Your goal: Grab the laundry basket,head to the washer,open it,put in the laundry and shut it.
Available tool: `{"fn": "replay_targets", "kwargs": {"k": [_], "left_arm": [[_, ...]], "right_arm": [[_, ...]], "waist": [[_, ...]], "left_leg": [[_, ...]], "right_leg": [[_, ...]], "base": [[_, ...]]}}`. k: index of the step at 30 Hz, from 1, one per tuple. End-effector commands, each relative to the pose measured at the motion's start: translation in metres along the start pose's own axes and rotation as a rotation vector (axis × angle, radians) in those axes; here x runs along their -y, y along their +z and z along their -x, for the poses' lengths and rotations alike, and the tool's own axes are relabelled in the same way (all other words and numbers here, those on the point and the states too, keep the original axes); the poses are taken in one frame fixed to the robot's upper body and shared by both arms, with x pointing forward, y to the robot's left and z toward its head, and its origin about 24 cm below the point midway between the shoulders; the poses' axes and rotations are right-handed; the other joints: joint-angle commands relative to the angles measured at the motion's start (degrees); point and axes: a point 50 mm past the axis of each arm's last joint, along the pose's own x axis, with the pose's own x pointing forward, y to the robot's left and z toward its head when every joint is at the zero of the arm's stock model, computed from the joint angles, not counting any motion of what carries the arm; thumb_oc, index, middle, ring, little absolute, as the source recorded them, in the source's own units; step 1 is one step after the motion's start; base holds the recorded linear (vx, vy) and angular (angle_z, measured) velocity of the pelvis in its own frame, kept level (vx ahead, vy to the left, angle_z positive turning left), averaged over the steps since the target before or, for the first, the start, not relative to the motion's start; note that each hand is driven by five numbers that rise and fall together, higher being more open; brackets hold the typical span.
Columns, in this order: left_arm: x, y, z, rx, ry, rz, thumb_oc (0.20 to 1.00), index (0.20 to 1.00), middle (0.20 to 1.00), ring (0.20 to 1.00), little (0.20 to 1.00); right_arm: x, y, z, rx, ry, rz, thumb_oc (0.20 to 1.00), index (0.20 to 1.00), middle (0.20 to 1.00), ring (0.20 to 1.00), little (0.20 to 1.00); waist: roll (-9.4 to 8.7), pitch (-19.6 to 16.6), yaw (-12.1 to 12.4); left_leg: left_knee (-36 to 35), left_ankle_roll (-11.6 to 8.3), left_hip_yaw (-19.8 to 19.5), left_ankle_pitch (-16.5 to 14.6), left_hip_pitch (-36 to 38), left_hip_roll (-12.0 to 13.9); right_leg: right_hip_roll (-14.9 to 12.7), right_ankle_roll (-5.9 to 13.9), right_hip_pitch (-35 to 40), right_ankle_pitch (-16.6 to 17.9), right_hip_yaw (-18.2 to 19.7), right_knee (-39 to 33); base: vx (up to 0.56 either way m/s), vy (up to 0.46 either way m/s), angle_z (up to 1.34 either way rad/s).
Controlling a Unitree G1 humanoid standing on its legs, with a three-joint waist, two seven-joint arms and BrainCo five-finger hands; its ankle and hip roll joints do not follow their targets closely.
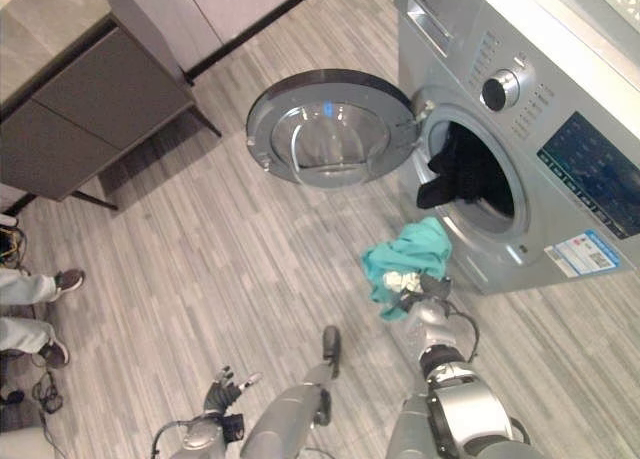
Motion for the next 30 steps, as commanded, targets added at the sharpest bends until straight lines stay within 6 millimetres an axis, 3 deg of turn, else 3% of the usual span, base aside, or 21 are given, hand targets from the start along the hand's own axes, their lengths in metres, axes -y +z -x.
{"fn": "replay_targets", "kwargs": {"k": [1, 9, 11, 12, 13, 15, 17, 20, 21, 23, 30], "left_arm": [[-0.009, 0.015, -0.006, 0.067, -0.003, -0.073, 1.000, 1.000, 1.000, 1.000, 1.000], [-0.011, 0.020, -0.006, 0.093, -0.010, -0.061, 1.000, 1.000, 1.000, 1.000, 1.000], [-0.008, 0.022, -0.005, 0.112, -0.034, -0.065, 1.000, 1.000, 1.000, 1.000, 1.000], [-0.007, 0.023, -0.005, 0.113, -0.035, -0.065, 1.000, 1.000, 1.000, 1.000, 1.000], [-0.006, 0.024, -0.004, 0.126, -0.050, -0.066, 1.000, 1.000, 1.000, 1.000, 1.000], [-0.005, 0.026, -0.004, 0.132, -0.058, -0.062, 1.000, 1.000, 1.000, 1.000, 1.000], [-0.001, 0.030, -0.002, 0.156, -0.087, -0.056, 1.000, 1.000, 1.000, 1.000, 1.000], [0.002, 0.035, -0.001, 0.179, -0.109, -0.050, 1.000, 1.000, 1.000, 1.000, 1.000], [0.003, 0.039, 0.001, 0.198, -0.122, -0.045, 1.000, 1.000, 1.000, 1.000, 1.000], [0.002, 0.043, 0.001, 0.218, -0.130, -0.042, 1.000, 1.000, 1.000, 1.000, 1.000], [0.002, 0.052, 0.002, 0.250, -0.153, -0.034, 1.000, 1.000, 1.000, 1.000, 1.000]], "right_arm": [[0.000, 0.024, -0.006, 0.070, -0.023, -0.052, 0.200, 0.200, 0.200, 0.200, 0.200], [0.010, 0.060, -0.018, 0.097, -0.093, -0.161, 0.200, 0.200, 0.200, 0.200, 0.200], [0.012, 0.083, -0.021, 0.120, -0.117, -0.246, 0.200, 0.200, 0.200, 0.200, 0.200], [0.012, 0.084, -0.022, 0.121, -0.117, -0.247, 0.200, 0.200, 0.200, 0.200, 0.200], [0.015, 0.102, -0.024, 0.146, -0.134, -0.291, 0.200, 0.200, 0.200, 0.200, 0.200], [0.017, 0.110, -0.024, 0.160, -0.137, -0.311, 0.200, 0.200, 0.200, 0.200, 0.200], [0.031, 0.142, -0.026, 0.213, -0.181, -0.403, 0.200, 0.200, 0.200, 0.200, 0.200], [0.043, 0.163, -0.027, 0.254, -0.209, -0.451, 0.200, 0.200, 0.200, 0.200, 0.200], [0.058, 0.185, -0.025, 0.302, -0.243, -0.501, 0.200, 0.200, 0.200, 0.200, 0.200], [0.074, 0.205, -0.023, 0.347, -0.273, -0.548, 0.200, 0.200, 0.200, 0.200, 0.200], [0.111, 0.253, -0.011, 0.461, -0.330, -0.618, 0.200, 0.200, 0.200, 0.200, 0.200]], "waist": [[-3.20, -1.42, 1.28], [-2.84, -0.75, 3.15], [-1.78, 0.11, 4.02], [-1.76, 0.10, 4.08], [-0.78, 0.64, 4.86], [-0.43, 0.74, 5.20], [1.09, 1.19, 6.36], [2.44, 1.24, 7.08], [3.61, 1.51, 7.55], [4.82, 1.42, 8.06], [7.53, 0.74, 8.99]], "left_leg": [[0.56, 0.21, -1.30, -6.26, 2.04, -0.60], [0.56, -0.07, -2.09, -5.99, 0.86, -0.37], [0.56, -0.26, -2.32, -5.66, -0.32, -0.45], [0.56, -0.27, -2.32, -5.64, -0.40, -0.44], [0.63, -0.36, -2.40, -5.35, -1.49, -0.53], [0.68, -0.44, -2.39, -5.17, -2.13, -0.53], [0.81, -0.59, -2.75, -4.70, -4.18, -1.12], [0.90, -0.75, -3.28, -4.23, -5.72, -1.55], [0.82, -0.87, -3.68, -3.83, -6.81, -1.96], [0.72, -1.04, -4.19, -3.45, -7.84, -2.33], [0.56, -1.60, -5.42, -2.72, -10.36, -3.01]], "right_leg": [[-3.89, 1.13, 0.57, -3.79, -0.16, 0.07], [-3.64, 1.09, -0.14, -4.16, -0.60, 0.07], [-3.83, 1.05, -1.19, -4.06, -0.70, 0.07], [-3.82, 1.04, -1.27, -4.04, -0.70, 0.07], [-4.07, 1.08, -2.29, -4.02, -0.82, 0.07], [-4.17, 1.10, -2.80, -3.97, -0.87, 0.07], [-4.44, 1.15, -4.48, -3.83, -1.10, 0.22], [-4.66, 1.08, -5.77, -3.88, -1.43, 0.64], [-4.81, 1.12, -7.01, -4.10, -1.72, 1.37], [-4.98, 1.14, -8.17, -4.46, -2.03, 2.21], [-5.26, 1.15, -11.45, -5.57, -2.72, 4.49]], "base": [[0.01, -0.012, 0.10], [-0.01, -0.012, 0.09], [-0.03, 0.009, 0.00], [-0.06, 0.017, -0.02], [-0.03, 0.011, -0.02], [-0.03, 0.011, 0.02], [-0.06, 0.009, 0.06], [-0.05, 0.003, 0.12], [-0.04, 0.000, 0.16], [-0.04, 0.001, 0.08], [-0.02, 0.008, 0.13]]}}
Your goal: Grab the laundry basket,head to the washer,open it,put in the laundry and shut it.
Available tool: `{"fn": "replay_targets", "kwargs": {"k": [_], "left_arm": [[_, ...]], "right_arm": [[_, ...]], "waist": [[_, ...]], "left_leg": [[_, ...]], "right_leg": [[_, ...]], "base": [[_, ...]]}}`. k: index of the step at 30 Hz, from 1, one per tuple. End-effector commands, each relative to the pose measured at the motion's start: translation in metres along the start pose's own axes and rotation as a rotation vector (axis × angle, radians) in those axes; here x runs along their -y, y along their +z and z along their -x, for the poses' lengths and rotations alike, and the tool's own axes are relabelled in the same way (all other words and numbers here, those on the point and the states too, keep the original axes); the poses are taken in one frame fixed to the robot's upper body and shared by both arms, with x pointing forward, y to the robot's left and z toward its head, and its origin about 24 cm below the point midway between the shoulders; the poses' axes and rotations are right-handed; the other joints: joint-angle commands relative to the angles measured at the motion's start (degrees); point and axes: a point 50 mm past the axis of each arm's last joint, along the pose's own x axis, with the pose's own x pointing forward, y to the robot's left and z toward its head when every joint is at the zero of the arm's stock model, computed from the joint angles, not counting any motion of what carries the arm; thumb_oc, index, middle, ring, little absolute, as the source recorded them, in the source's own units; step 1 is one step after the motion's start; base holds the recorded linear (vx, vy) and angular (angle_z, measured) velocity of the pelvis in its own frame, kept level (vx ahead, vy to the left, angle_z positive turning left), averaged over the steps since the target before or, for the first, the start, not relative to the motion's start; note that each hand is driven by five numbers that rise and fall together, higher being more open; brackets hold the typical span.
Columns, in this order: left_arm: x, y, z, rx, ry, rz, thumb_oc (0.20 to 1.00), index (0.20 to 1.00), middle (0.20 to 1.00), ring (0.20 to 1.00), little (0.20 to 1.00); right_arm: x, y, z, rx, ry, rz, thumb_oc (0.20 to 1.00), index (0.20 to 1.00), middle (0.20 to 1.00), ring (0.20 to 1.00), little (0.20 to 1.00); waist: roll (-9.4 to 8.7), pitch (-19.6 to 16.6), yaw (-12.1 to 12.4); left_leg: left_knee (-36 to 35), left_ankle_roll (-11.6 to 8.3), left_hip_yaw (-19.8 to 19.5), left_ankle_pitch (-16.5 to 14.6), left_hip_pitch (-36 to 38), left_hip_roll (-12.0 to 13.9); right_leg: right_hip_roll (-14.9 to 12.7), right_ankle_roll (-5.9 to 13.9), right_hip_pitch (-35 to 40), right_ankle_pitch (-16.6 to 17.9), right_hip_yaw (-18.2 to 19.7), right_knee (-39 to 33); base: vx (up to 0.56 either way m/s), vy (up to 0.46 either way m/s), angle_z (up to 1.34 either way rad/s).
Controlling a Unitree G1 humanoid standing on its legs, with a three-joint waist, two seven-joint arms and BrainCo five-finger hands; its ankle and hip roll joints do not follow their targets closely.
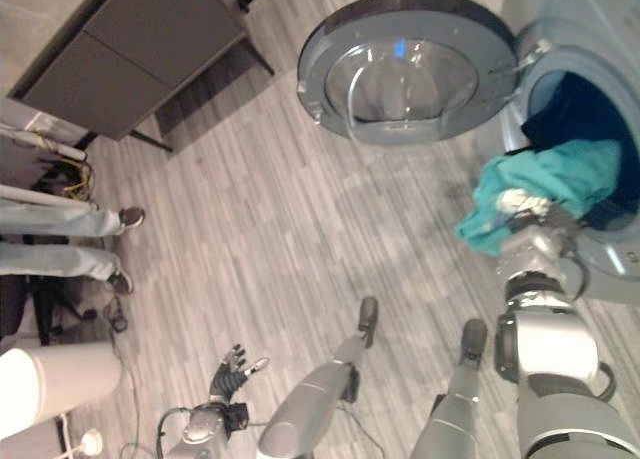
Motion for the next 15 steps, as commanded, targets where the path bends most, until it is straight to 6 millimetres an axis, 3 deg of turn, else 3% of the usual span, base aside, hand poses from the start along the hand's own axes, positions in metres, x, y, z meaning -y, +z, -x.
{"fn": "replay_targets", "kwargs": {"k": [1, 3, 6, 8, 9, 13, 15], "left_arm": [[-0.006, 0.024, -0.008, 0.094, -0.039, -0.054, 1.000, 1.000, 1.000, 1.000, 1.000], [-0.005, 0.027, -0.008, 0.104, -0.056, -0.059, 1.000, 1.000, 1.000, 1.000, 1.000], [-0.005, 0.029, -0.008, 0.108, -0.061, -0.053, 1.000, 1.000, 1.000, 1.000, 1.000], [-0.006, 0.034, -0.008, 0.125, -0.068, -0.049, 1.000, 1.000, 1.000, 1.000, 1.000], [-0.006, 0.035, -0.008, 0.127, -0.069, -0.048, 1.000, 1.000, 1.000, 1.000, 1.000], [-0.005, 0.044, -0.007, 0.160, -0.086, -0.023, 1.000, 1.000, 1.000, 1.000, 1.000], [-0.005, 0.047, -0.007, 0.172, -0.089, -0.020, 1.000, 1.000, 1.000, 1.000, 1.000]], "right_arm": [[-0.015, 0.064, 0.000, 0.163, 0.023, -0.118, 0.200, 0.200, 0.200, 0.200, 0.200], [-0.017, 0.092, 0.000, 0.217, 0.024, -0.173, 0.200, 0.200, 0.200, 0.200, 0.200], [-0.020, 0.111, 0.003, 0.247, 0.030, -0.222, 0.200, 0.200, 0.200, 0.200, 0.200], [-0.024, 0.137, 0.008, 0.278, 0.038, -0.326, 0.200, 0.200, 0.200, 0.200, 0.200], [-0.024, 0.138, 0.008, 0.279, 0.039, -0.328, 0.200, 0.200, 0.200, 0.200, 0.200], [-0.026, 0.184, 0.019, 0.331, 0.030, -0.443, 0.200, 0.200, 0.200, 0.200, 0.200], [-0.025, 0.196, 0.022, 0.335, 0.018, -0.480, 0.200, 0.200, 0.200, 0.200, 0.200]], "waist": [[-0.11, 1.22, 0.85], [0.71, 1.27, 1.02], [1.27, 1.30, 1.20], [2.05, 1.67, 1.23], [2.11, 1.68, 1.28], [3.19, 1.03, 2.14], [3.51, 0.53, 2.57]], "left_leg": [[0.33, -1.95, -0.55, -5.62, 0.35, -0.86], [0.33, -2.10, -0.78, -5.47, -0.64, -0.78], [0.33, -2.31, -0.81, -5.15, -1.57, -0.46], [0.33, -2.79, -1.07, -5.15, -2.53, -0.13], [0.33, -2.81, -1.08, -4.78, -2.86, -0.08], [0.33, -3.78, -1.66, -4.46, -6.17, 0.19], [0.33, -4.05, -2.03, -4.31, -7.34, 0.22]], "right_leg": [[-3.56, 0.16, -3.83, -6.07, 1.68, 4.89], [-3.25, 0.08, -6.17, -6.85, 1.84, 7.00], [-3.00, -0.04, -8.35, -7.78, 2.30, 9.34], [-2.43, 0.00, -11.73, -9.98, 2.66, 13.26], [-2.37, -0.06, -12.18, -9.67, 2.72, 13.48], [-1.90, 0.18, -18.48, -12.43, 2.40, 18.50], [-1.80, 0.12, -20.39, -13.30, 2.40, 20.05]], "base": [[-0.03, 0.011, 0.16], [-0.03, 0.012, 0.13], [-0.01, -0.003, 0.03], [-0.02, -0.015, -0.01], [-0.03, -0.030, -0.02], [-0.01, -0.054, 0.00], [0.00, -0.084, 0.00]]}}
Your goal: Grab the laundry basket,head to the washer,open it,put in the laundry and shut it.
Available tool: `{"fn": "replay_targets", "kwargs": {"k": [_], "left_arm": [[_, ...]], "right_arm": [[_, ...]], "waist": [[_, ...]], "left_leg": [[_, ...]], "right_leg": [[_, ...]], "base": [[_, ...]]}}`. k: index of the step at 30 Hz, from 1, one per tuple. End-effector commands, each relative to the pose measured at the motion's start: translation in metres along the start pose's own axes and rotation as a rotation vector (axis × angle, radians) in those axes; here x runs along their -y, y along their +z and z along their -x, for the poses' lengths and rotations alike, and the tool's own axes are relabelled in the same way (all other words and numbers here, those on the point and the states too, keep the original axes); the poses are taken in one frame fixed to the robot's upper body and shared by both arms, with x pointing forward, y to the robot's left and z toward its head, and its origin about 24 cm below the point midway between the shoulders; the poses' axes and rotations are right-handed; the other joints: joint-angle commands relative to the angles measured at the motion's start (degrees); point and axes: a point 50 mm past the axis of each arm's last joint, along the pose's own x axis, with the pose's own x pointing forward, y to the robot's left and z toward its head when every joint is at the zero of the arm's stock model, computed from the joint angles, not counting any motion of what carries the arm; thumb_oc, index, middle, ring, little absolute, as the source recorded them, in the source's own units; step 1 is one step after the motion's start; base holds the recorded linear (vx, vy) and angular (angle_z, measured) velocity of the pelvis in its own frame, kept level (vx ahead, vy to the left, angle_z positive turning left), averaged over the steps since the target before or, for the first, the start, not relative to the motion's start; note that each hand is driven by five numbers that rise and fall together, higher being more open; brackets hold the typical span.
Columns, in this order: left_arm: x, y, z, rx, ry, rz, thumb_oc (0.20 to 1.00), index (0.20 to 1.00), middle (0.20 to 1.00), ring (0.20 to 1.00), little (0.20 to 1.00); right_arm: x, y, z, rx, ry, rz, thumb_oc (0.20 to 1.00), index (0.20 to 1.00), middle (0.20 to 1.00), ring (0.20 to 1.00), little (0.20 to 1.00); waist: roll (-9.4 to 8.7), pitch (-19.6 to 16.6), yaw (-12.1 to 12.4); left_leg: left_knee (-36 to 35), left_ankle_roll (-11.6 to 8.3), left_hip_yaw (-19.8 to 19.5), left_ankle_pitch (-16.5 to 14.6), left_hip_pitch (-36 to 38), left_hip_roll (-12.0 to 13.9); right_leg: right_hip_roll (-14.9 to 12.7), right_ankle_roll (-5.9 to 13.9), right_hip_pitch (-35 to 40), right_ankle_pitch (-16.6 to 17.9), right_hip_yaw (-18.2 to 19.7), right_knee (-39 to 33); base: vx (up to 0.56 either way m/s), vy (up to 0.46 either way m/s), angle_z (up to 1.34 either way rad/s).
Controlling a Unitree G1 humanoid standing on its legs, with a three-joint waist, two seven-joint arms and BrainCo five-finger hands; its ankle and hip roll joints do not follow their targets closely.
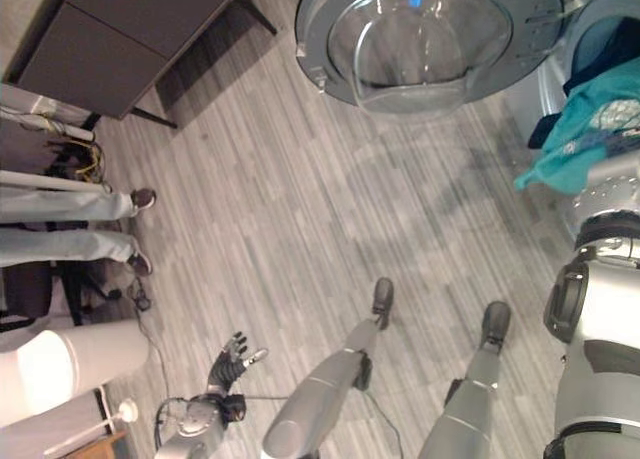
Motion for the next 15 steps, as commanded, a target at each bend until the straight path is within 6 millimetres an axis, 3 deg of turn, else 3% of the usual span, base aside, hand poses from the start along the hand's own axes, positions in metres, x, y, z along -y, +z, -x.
{"fn": "replay_targets", "kwargs": {"k": [1, 2, 4, 5, 6, 7, 9, 10, 12, 13, 14, 15], "left_arm": [[0.002, 0.031, -0.007, 0.117, -0.058, -0.022, 1.000, 1.000, 1.000, 1.000, 1.000], [0.002, 0.032, -0.007, 0.119, -0.059, -0.020, 1.000, 1.000, 1.000, 1.000, 1.000], [-0.002, 0.037, -0.005, 0.140, -0.058, 0.007, 1.000, 1.000, 1.000, 1.000, 1.000], [-0.002, 0.037, -0.005, 0.140, -0.058, 0.007, 1.000, 1.000, 1.000, 1.000, 1.000], [-0.006, 0.038, -0.002, 0.140, -0.037, 0.034, 1.000, 1.000, 1.000, 1.000, 1.000], [-0.013, 0.033, 0.000, 0.122, -0.016, 0.040, 1.000, 1.000, 1.000, 1.000, 1.000], [-0.025, 0.021, 0.006, 0.078, 0.024, 0.035, 1.000, 1.000, 1.000, 1.000, 1.000], [-0.025, 0.018, 0.008, 0.062, 0.018, 0.032, 1.000, 1.000, 1.000, 1.000, 1.000], [-0.033, 0.007, 0.012, 0.016, 0.027, 0.006, 1.000, 1.000, 1.000, 1.000, 1.000], [-0.032, 0.003, 0.012, 0.001, 0.023, -0.001, 1.000, 1.000, 1.000, 1.000, 1.000], [-0.032, 0.004, 0.012, 0.002, 0.022, 0.000, 1.000, 1.000, 1.000, 1.000, 1.000], [-0.031, 0.004, 0.012, 0.002, 0.022, 0.003, 1.000, 1.000, 1.000, 1.000, 1.000]], "right_arm": [[-0.027, 0.100, 0.010, 0.248, 0.043, -0.187, 0.200, 0.200, 0.200, 0.200, 0.200], [-0.029, 0.102, 0.011, 0.250, 0.044, -0.188, 0.200, 0.200, 0.200, 0.200, 0.200], [-0.056, 0.142, 0.036, 0.348, 0.138, -0.317, 0.200, 0.200, 0.200, 0.200, 0.200], [-0.056, 0.142, 0.036, 0.348, 0.138, -0.317, 0.200, 0.200, 0.200, 0.200, 0.200], [-0.082, 0.180, 0.070, 0.484, 0.281, -0.362, 0.200, 0.200, 0.200, 0.200, 0.200], [-0.094, 0.207, 0.096, 0.598, 0.382, -0.381, 0.200, 0.200, 0.200, 0.200, 0.200], [-0.103, 0.243, 0.138, 0.781, 0.521, -0.422, 0.200, 0.200, 0.200, 0.200, 0.200], [-0.106, 0.253, 0.151, 0.840, 0.539, -0.412, 0.200, 0.200, 0.200, 0.200, 0.200], [-0.108, 0.264, 0.159, 0.929, 0.519, -0.321, 0.200, 0.200, 0.200, 0.200, 0.200], [-0.102, 0.260, 0.137, 0.916, 0.393, -0.168, 0.200, 0.200, 0.200, 0.200, 0.200], [-0.103, 0.261, 0.138, 0.918, 0.394, -0.166, 0.200, 0.200, 0.200, 0.200, 0.200], [-0.102, 0.251, 0.124, 0.881, 0.346, -0.068, 0.200, 0.200, 0.200, 0.200, 0.200]], "waist": [[1.70, -0.30, 2.95], [1.74, -0.43, 3.01], [1.67, -1.62, 3.88], [1.67, -1.62, 3.88], [1.20, -2.50, 4.07], [0.50, -3.00, 3.63], [-1.00, -4.06, 2.53], [-0.65, -3.89, 2.15], [-1.82, -4.84, 1.40], [-1.63, -4.28, 1.24], [-1.79, -4.66, 1.18], [-1.52, -3.89, 1.40]], "left_leg": [[0.27, -4.75, -1.89, -4.69, -2.39, 1.52], [0.27, -4.80, -1.90, -4.67, -2.66, 1.51], [0.27, -5.31, -2.48, -4.37, -4.42, 1.53], [0.27, -5.31, -2.48, -4.37, -4.42, 1.53], [0.27, -5.86, -3.00, -3.78, -5.76, 1.63], [0.27, -6.13, -3.23, -3.71, -6.48, 1.65], [0.27, -6.62, -3.64, -4.44, -6.97, 1.80], [0.27, -6.67, -3.73, -3.63, -7.89, 1.80], [0.27, -6.81, -3.93, -4.25, -7.71, 1.75], [0.27, -6.71, -3.90, -3.29, -8.03, 1.80], [0.27, -6.76, -3.82, -4.24, -7.55, 1.64], [0.27, -6.66, -3.87, -3.23, -7.92, 1.71]], "right_leg": [[-0.07, -1.72, -11.43, -9.15, 1.82, 11.88], [-0.08, -1.76, -11.88, -9.31, 1.87, 12.24], [0.25, -1.85, -14.65, -10.74, 2.00, 14.89], [0.25, -1.85, -14.65, -10.74, 2.00, 14.89], [0.29, -2.01, -16.96, -11.78, 1.95, 17.56], [0.34, -2.13, -18.21, -12.40, 1.92, 18.79], [0.44, -2.33, -19.19, -15.04, 1.78, 20.82], [0.32, -2.67, -21.06, -14.70, 1.66, 22.84], [0.43, -2.91, -20.87, -16.73, 1.93, 24.29], [0.40, -3.24, -21.71, -15.62, 1.70, 25.43], [0.31, -3.07, -21.12, -16.96, 2.04, 25.36], [0.47, -3.29, -21.79, -15.50, 1.75, 25.51]], "base": [[0.01, -0.081, 0.04], [0.02, -0.067, 0.07], [0.02, -0.049, 0.10], [0.02, -0.091, 0.16], [0.01, -0.104, 0.17], [0.02, -0.122, 0.21], [0.08, -0.070, 0.25], [0.13, -0.072, 0.17], [0.04, -0.067, 0.12], [0.03, -0.041, 0.13], [-0.08, -0.020, 0.17], [-0.05, -0.027, 0.19]]}}
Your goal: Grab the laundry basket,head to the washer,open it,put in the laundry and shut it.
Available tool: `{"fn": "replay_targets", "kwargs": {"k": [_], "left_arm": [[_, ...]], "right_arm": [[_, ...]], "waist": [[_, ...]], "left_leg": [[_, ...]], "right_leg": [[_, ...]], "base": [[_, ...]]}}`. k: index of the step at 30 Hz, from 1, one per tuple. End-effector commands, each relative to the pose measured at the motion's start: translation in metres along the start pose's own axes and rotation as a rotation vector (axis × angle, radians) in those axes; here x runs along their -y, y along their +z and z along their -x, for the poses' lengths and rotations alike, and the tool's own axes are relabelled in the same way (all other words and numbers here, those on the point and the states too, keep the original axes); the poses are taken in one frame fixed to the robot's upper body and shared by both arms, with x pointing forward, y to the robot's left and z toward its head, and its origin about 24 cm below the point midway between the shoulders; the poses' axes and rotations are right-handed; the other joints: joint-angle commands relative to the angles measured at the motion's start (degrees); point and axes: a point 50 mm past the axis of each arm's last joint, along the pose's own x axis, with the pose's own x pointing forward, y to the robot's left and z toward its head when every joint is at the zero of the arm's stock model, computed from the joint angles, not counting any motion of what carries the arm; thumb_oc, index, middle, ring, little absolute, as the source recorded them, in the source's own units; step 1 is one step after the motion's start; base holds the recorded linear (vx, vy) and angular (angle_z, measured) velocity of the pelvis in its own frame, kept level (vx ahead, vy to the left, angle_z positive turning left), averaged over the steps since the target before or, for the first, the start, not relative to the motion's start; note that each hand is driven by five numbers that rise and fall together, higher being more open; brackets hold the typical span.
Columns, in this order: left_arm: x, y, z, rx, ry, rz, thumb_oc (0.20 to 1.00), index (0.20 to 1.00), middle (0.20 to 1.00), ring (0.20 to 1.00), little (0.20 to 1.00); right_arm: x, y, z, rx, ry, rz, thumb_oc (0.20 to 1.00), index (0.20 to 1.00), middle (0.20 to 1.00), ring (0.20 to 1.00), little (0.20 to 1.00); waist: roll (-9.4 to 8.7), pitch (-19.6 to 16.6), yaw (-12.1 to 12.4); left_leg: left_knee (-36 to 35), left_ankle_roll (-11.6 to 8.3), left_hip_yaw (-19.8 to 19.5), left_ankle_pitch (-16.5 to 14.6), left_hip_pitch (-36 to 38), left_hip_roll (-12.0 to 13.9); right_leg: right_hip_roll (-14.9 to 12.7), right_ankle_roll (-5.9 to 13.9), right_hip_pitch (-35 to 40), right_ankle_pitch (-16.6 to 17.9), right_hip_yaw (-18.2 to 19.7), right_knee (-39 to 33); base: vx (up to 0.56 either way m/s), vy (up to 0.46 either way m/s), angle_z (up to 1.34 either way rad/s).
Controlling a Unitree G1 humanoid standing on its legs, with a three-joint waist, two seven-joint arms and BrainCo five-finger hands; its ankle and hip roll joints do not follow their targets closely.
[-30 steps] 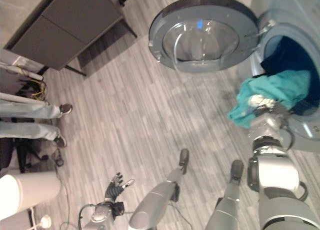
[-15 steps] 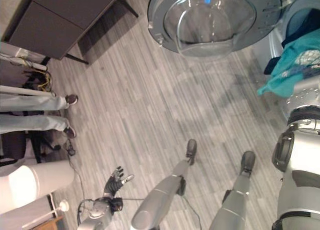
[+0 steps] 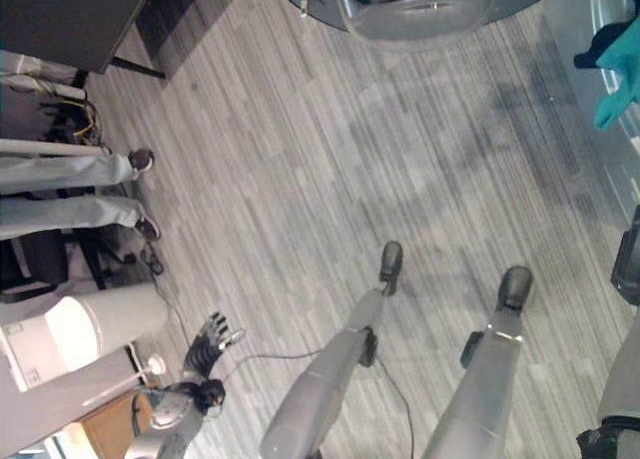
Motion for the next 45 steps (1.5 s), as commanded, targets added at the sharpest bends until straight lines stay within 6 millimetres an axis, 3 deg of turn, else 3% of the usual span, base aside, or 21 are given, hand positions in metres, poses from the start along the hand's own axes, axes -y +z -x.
{"fn": "replay_targets", "kwargs": {"k": [1, 2, 3, 7, 12, 20, 22, 27, 29, 30, 31, 33, 34, 35, 37, 39, 40, 42, 43, 44, 45], "left_arm": [[-0.014, -0.008, 0.003, -0.042, 0.014, -0.052, 1.000, 1.000, 1.000, 1.000, 1.000], [-0.014, -0.008, 0.003, -0.042, 0.013, -0.051, 1.000, 1.000, 1.000, 1.000, 1.000], [-0.014, -0.005, 0.001, -0.030, -0.004, -0.062, 1.000, 1.000, 1.000, 1.000, 1.000], [-0.015, -0.001, 0.004, -0.022, -0.053, -0.073, 1.000, 1.000, 1.000, 1.000, 1.000], [-0.017, -0.010, 0.008, -0.058, -0.067, -0.072, 1.000, 1.000, 1.000, 1.000, 1.000], [-0.013, -0.008, 0.004, -0.050, -0.089, -0.086, 1.000, 1.000, 1.000, 1.000, 1.000], [-0.012, -0.007, 0.003, -0.046, -0.084, -0.084, 1.000, 1.000, 1.000, 1.000, 1.000], [-0.015, -0.010, 0.001, -0.050, -0.035, -0.074, 1.000, 1.000, 1.000, 1.000, 1.000], [-0.023, -0.015, 0.003, -0.070, 0.022, -0.055, 1.000, 1.000, 1.000, 1.000, 1.000], [-0.025, -0.015, 0.003, -0.071, 0.024, -0.060, 1.000, 1.000, 1.000, 1.000, 1.000], [-0.026, -0.020, 0.006, -0.083, 0.051, -0.038, 1.000, 1.000, 1.000, 1.000, 1.000], [-0.029, -0.020, 0.006, -0.084, 0.061, -0.041, 1.000, 1.000, 1.000, 1.000, 1.000], [-0.032, -0.024, 0.007, -0.099, 0.094, -0.025, 1.000, 1.000, 1.000, 1.000, 1.000], [-0.033, -0.024, 0.007, -0.100, 0.094, -0.031, 1.000, 1.000, 1.000, 1.000, 1.000], [-0.036, -0.030, 0.008, -0.133, 0.120, -0.044, 1.000, 1.000, 1.000, 1.000, 1.000], [-0.039, -0.036, 0.009, -0.161, 0.148, -0.058, 1.000, 1.000, 1.000, 1.000, 1.000], [-0.040, -0.036, 0.009, -0.161, 0.148, -0.059, 1.000, 1.000, 1.000, 1.000, 1.000], [-0.051, -0.037, 0.010, -0.174, 0.195, -0.073, 1.000, 1.000, 1.000, 1.000, 1.000], [-0.051, -0.037, 0.010, -0.174, 0.195, -0.074, 1.000, 1.000, 1.000, 1.000, 1.000], [-0.057, -0.039, 0.014, -0.183, 0.208, -0.087, 1.000, 1.000, 1.000, 1.000, 1.000], [-0.057, -0.039, 0.014, -0.182, 0.208, -0.087, 1.000, 1.000, 1.000, 1.000, 1.000]], "right_arm": [[-0.007, 0.107, -0.022, 0.310, 0.146, 0.414, 1.000, 1.000, 1.000, 1.000, 1.000], [-0.007, 0.109, -0.022, 0.310, 0.149, 0.418, 1.000, 1.000, 1.000, 1.000, 1.000], [0.010, 0.084, -0.032, 0.230, 0.148, 0.695, 1.000, 1.000, 1.000, 1.000, 1.000], [0.047, 0.054, -0.044, 0.085, 0.123, 1.057, 1.000, 1.000, 1.000, 1.000, 1.000], [0.051, 0.048, -0.045, 0.166, 0.162, 1.372, 1.000, 1.000, 1.000, 1.000, 1.000], [0.048, 0.048, -0.045, 0.226, 0.186, 1.441, 1.000, 1.000, 1.000, 1.000, 1.000], [0.045, 0.044, -0.044, 0.258, 0.206, 1.423, 1.000, 1.000, 1.000, 1.000, 1.000], [0.037, 0.002, -0.028, 0.329, 0.346, 1.354, 1.000, 1.000, 1.000, 1.000, 1.000], [0.037, -0.042, -0.003, 0.350, 0.499, 1.285, 1.000, 1.000, 1.000, 1.000, 1.000], [0.039, -0.043, -0.003, 0.344, 0.495, 1.286, 1.000, 1.000, 1.000, 1.000, 1.000], [0.041, -0.073, 0.025, 0.356, 0.615, 1.204, 1.000, 1.000, 1.000, 1.000, 1.000], [0.052, -0.087, 0.036, 0.336, 0.640, 1.181, 1.000, 1.000, 1.000, 1.000, 1.000], [0.069, -0.114, 0.071, 0.303, 0.753, 1.110, 1.000, 1.000, 1.000, 1.000, 1.000], [0.071, -0.114, 0.071, 0.299, 0.749, 1.112, 1.000, 1.000, 1.000, 1.000, 1.000], [0.098, -0.132, 0.099, 0.230, 0.806, 1.053, 1.000, 1.000, 1.000, 1.000, 1.000], [0.146, -0.156, 0.143, 0.067, 0.891, 0.993, 1.000, 1.000, 1.000, 1.000, 1.000], [0.147, -0.156, 0.143, 0.066, 0.890, 0.993, 1.000, 1.000, 1.000, 1.000, 1.000], [0.192, -0.168, 0.169, -0.080, 0.945, 1.066, 1.000, 1.000, 1.000, 1.000, 1.000], [0.193, -0.168, 0.169, -0.081, 0.945, 1.066, 1.000, 1.000, 1.000, 1.000, 1.000], [0.218, -0.172, 0.184, -0.187, 1.003, 1.077, 1.000, 1.000, 1.000, 1.000, 1.000], [0.218, -0.172, 0.184, -0.187, 1.003, 1.077, 1.000, 1.000, 1.000, 1.000, 1.000]], "waist": [[-1.92, -2.88, 2.76], [-2.14, -3.25, 2.74], [-2.02, -2.81, 2.97], [-0.88, -1.42, 2.92], [-0.05, -0.91, 2.43], [0.15, -0.46, 1.32], [0.15, -0.01, 0.92], [-1.88, 1.20, -1.99], [-3.61, 1.96, -4.14], [-3.86, 1.89, -3.99], [-4.59, 2.49, -5.48], [-5.19, 2.38, -5.46], [-6.28, 2.97, -7.07], [-6.42, 2.80, -6.78], [-7.73, 2.94, -7.87], [-9.80, 2.85, -9.41], [-9.80, 2.74, -9.25], [-12.29, 1.97, -10.50], [-12.26, 1.91, -10.42], [-13.97, 0.98, -10.85], [-13.95, 0.92, -10.80]], "left_leg": [[-1.69, -6.48, -0.37, -5.24, 4.78, 4.35], [-1.69, -6.51, -0.24, -6.35, 5.38, 4.19], [-1.69, -6.50, -0.19, -6.40, 5.61, 4.11], [-1.69, -6.30, 0.28, -5.99, 7.13, 4.06], [-1.69, -5.92, 0.23, -5.68, 9.32, 3.64], [-1.69, -5.62, 0.80, -6.03, 11.62, 2.98], [-1.69, -5.50, 0.96, -4.95, 11.46, 3.28], [-1.69, -5.19, 2.13, -5.84, 13.14, 3.48], [-1.69, -4.78, 2.88, -6.55, 14.36, 3.86], [-1.69, -4.78, 2.88, -6.55, 14.46, 3.85], [-1.69, -4.38, 3.45, -7.10, 15.31, 4.02], [-1.69, -4.23, 3.64, -7.16, 15.53, 4.15], [-1.69, -3.86, 4.22, -7.85, 16.70, 4.22], [-1.69, -3.86, 4.22, -7.65, 16.56, 4.27], [-1.69, -3.54, 4.55, -8.06, 17.67, 4.37], [-1.69, -2.94, 4.95, -9.11, 20.19, 4.56], [-1.69, -2.94, 4.96, -8.93, 20.02, 4.63], [-1.69, -2.48, 5.14, -10.10, 23.18, 4.95], [-1.69, -2.48, 5.14, -9.94, 23.06, 5.01], [-1.69, -2.03, 5.20, -10.85, 25.81, 5.18], [-1.69, -2.03, 5.21, -10.72, 25.68, 5.22]], "right_leg": [[3.60, -1.93, 0.68, -4.12, 0.01, -0.37], [3.48, -1.71, 1.38, -5.61, 0.31, -0.49], [3.32, -1.70, 1.40, -5.70, 0.26, -0.30], [3.33, -1.77, 2.97, -5.06, -0.04, -0.91], [3.01, -1.67, 5.52, -3.95, -0.15, -1.80], [2.58, -1.34, 8.45, -2.83, -0.11, -3.00], [2.84, -1.55, 8.69, -0.42, -0.31, -4.13], [3.34, -1.42, 12.18, 1.38, -0.24, -7.83], [3.64, -1.36, 14.60, 2.57, -0.17, -10.19], [3.64, -1.35, 14.72, 2.58, -0.19, -10.24], [3.67, -1.21, 16.26, 3.35, 0.18, -11.79], [3.82, -1.23, 16.99, 4.01, 0.25, -12.96], [3.78, -1.16, 18.40, 4.27, 0.46, -13.95], [3.86, -1.18, 18.37, 4.64, 0.45, -14.21], [3.78, -1.20, 19.90, 4.85, 0.60, -14.99], [3.60, -1.23, 23.04, 4.66, 0.80, -15.94], [3.68, -1.25, 23.00, 5.03, 0.81, -16.22], [3.67, -1.08, 27.39, 4.99, 0.72, -17.82], [3.74, -1.09, 27.40, 5.32, 0.71, -18.11], [3.61, -1.01, 30.57, 5.16, 0.74, -19.07], [3.67, -1.01, 30.54, 5.45, 0.75, -19.32]], "base": [[-0.04, -0.024, 0.19], [0.03, -0.037, 0.18], [0.06, -0.026, 0.10], [-0.01, -0.007, 0.04], [-0.01, 0.031, -0.02], [-0.01, 0.056, -0.02], [-0.10, 0.071, -0.02], [-0.03, 0.075, -0.04], [0.00, 0.075, -0.18], [0.00, 0.087, -0.21], [-0.01, 0.047, -0.17], [0.00, 0.051, -0.27], [0.01, 0.041, -0.33], [0.01, 0.035, -0.25], [0.01, 0.033, -0.18], [0.05, 0.047, -0.17], [0.04, 0.036, -0.11], [0.06, 0.046, -0.10], [0.12, 0.065, -0.08], [0.05, 0.037, -0.12], [0.13, 0.071, -0.15]]}}
